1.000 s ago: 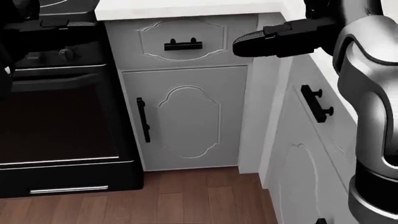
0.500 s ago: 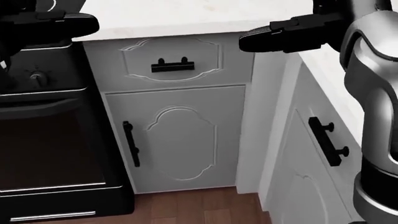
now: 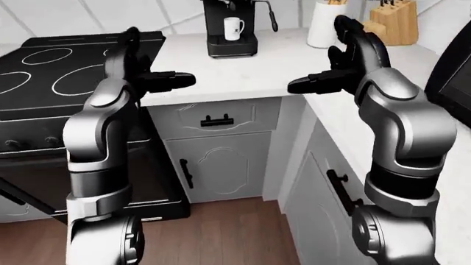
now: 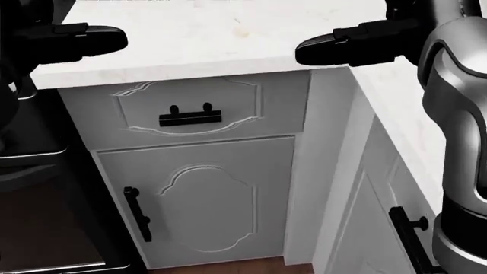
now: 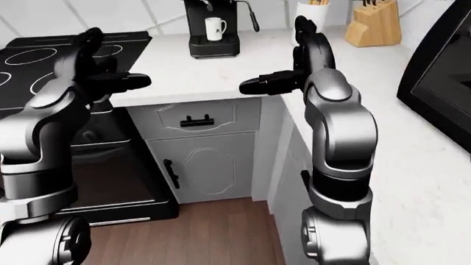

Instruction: Press the button on the coffee machine to serve coffee.

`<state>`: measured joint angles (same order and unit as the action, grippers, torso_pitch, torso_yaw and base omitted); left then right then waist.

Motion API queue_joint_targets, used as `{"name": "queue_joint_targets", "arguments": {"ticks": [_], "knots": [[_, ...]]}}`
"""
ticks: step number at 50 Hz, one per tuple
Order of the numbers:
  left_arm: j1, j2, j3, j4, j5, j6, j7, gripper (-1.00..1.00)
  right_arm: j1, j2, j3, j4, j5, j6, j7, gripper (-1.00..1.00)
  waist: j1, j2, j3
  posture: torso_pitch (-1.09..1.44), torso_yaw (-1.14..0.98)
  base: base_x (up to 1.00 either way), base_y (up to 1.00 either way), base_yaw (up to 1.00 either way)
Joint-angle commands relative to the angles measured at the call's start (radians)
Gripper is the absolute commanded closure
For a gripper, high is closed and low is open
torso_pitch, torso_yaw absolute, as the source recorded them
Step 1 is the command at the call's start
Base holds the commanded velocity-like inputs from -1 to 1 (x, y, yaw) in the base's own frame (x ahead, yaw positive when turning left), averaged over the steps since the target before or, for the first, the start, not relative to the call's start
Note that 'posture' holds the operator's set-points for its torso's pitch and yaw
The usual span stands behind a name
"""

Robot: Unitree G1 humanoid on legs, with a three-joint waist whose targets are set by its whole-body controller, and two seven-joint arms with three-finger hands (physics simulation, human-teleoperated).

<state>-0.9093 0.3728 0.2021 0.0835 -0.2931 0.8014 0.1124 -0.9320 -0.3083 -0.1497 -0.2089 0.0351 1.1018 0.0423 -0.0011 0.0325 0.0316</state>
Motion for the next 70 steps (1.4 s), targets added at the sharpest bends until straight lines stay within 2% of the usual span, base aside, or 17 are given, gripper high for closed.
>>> {"name": "queue_joint_targets", "arguments": {"ticks": [1,3,8,14,17,26,32,34,42,46,47,54,58,60,61,68,70], "knots": [[-0.028,0.016,0.014,-0.024,0.002,-0.026,0.004,-1.00,-0.034,-0.004,0.002,-0.020,0.001,-0.023,0.001,-1.00,0.004,0.009,-0.026,0.00,0.00,0.05,0.00,0.00],[-0.028,0.017,0.015,-0.027,0.000,-0.023,0.005,-1.00,-0.039,-0.005,0.002,-0.016,0.001,-0.023,0.003,-1.00,-0.006,0.039,-0.059,0.00,0.00,0.08,0.00,0.00],[-0.028,0.020,0.016,-0.028,-0.003,-0.020,0.007,-1.00,-0.042,-0.007,0.002,-0.013,0.000,-0.023,0.006,-1.00,0.007,0.028,-0.034,0.00,0.00,0.18,0.00,0.00],[-0.019,0.017,0.014,-0.025,-0.001,-0.029,0.006,-1.00,-0.043,-0.003,0.004,-0.008,-0.002,-0.027,0.007,-1.00,0.013,-0.034,-0.012,0.00,0.00,0.25,0.00,0.00],[-0.022,0.017,0.015,-0.026,-0.003,-0.025,0.008,-1.00,-0.043,-0.002,0.006,-0.007,-0.003,-0.028,0.007,-1.00,0.016,-0.112,-0.028,0.00,0.00,0.25,0.00,0.00],[-0.013,0.013,0.013,-0.027,-0.002,-0.032,0.008,-1.00,-0.027,0.005,0.008,-0.013,-0.007,-0.034,0.009,-1.00,0.006,-0.048,-0.015,0.00,0.00,0.25,0.00,0.00],[-0.013,0.014,0.014,-0.027,-0.003,-0.030,0.007,-1.00,-0.031,0.007,0.007,-0.008,-0.009,-0.035,0.008,-1.00,-0.016,0.041,-0.044,0.00,0.00,0.25,0.00,0.00],[-0.012,0.014,0.014,-0.028,-0.003,-0.030,0.007,-1.00,-0.031,0.007,0.008,-0.009,-0.009,-0.033,0.009,-1.00,-0.012,0.054,-0.013,0.00,0.00,0.25,0.00,0.00],[-0.012,0.010,0.011,-0.021,-0.001,-0.037,0.007,-1.00,-0.021,0.008,0.006,-0.011,-0.009,-0.040,0.010,-1.00,0.012,-0.016,-0.014,0.00,0.00,0.25,0.00,0.00],[-0.009,0.011,0.013,-0.027,-0.002,-0.033,0.008,-1.00,-0.023,0.009,0.010,-0.008,-0.011,-0.039,0.010,-1.00,0.024,-0.110,-0.049,0.00,0.00,0.23,0.00,0.00],[-0.006,0.011,0.013,-0.029,-0.002,-0.033,0.008,-1.00,-0.025,0.009,0.013,-0.009,-0.014,-0.034,0.009,-1.00,0.016,-0.076,-0.001,0.00,0.00,0.05,0.00,0.00],[-0.006,0.011,0.015,-0.029,-0.007,-0.032,0.010,-1.00,-0.021,0.008,0.021,-0.001,-0.037,-0.037,0.018,-1.00,0.013,-0.053,0.018,0.00,0.00,0.00,0.00,0.00],[0.000,0.011,0.016,-0.045,-0.012,-0.020,0.013,-1.00,-0.026,0.008,0.024,0.009,-0.059,-0.036,0.019,-1.00,-0.007,-0.011,0.000,0.00,0.00,0.00,0.00,0.00],[0.003,0.010,0.015,-0.038,-0.010,-0.029,0.011,-1.00,-0.027,0.014,0.025,0.007,-0.064,-0.034,0.022,-1.00,0.001,0.015,-0.056,0.00,0.00,-0.73,0.00,0.00],[0.007,0.008,0.014,-0.035,-0.009,-0.036,0.009,-1.00,-0.025,0.016,0.025,0.003,-0.066,-0.032,0.021,-1.00,0.002,0.023,-0.031,0.00,0.00,0.00,0.00,0.00],[0.011,0.004,0.012,-0.037,-0.007,-0.036,0.012,-1.00,-0.013,0.013,0.024,0.004,-0.080,-0.046,0.036,-1.00,0.022,-0.073,-0.002,0.00,0.00,0.00,0.00,0.00],[0.009,0.003,0.012,-0.040,-0.008,-0.033,0.012,-1.00,-0.012,0.013,0.023,0.005,-0.082,-0.047,0.038,-1.00,0.020,-0.047,-0.003,0.00,0.00,0.00,0.00,0.00]]}}
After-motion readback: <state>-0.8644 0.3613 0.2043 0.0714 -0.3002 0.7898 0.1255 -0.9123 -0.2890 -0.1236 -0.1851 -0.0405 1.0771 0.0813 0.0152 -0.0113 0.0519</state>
